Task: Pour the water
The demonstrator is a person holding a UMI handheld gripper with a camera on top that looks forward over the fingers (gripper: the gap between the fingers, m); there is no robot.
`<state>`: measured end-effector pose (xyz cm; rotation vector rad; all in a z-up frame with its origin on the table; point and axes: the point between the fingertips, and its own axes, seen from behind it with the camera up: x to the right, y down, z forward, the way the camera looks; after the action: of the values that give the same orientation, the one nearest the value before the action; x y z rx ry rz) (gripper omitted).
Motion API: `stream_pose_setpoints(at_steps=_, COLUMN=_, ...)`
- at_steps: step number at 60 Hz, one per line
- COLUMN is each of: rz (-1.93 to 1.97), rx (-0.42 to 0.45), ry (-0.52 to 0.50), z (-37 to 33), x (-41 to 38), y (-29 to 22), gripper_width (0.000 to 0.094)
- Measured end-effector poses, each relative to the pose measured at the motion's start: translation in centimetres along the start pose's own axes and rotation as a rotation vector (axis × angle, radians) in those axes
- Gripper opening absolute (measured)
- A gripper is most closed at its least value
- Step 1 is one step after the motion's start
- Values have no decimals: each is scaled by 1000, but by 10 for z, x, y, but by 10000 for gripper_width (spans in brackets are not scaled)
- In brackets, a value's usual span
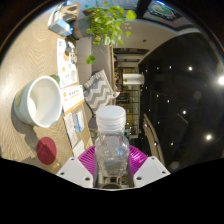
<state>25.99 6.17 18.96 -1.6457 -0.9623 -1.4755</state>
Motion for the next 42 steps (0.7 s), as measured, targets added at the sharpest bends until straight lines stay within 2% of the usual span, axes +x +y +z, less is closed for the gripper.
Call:
stream_pose_setpoints(at_steps=8, rz=-290, rx=85, ry=54, z=3, x=-16, y=-20, gripper_width=399)
stream_pose_setpoints(at_steps=21, rz=-468, rx=132, ry=53, z=4, x=-35, y=-31, gripper_width=400)
stream_pose_setpoints(at_steps=32, rz=-332, rx=172, ry=30, z=-2, x=-22, y=-38, gripper_width=400)
stream_pose_setpoints(at_steps=42, rz=77, rx=206, ry=-66, z=-12, x=7, y=-40, gripper_width=402)
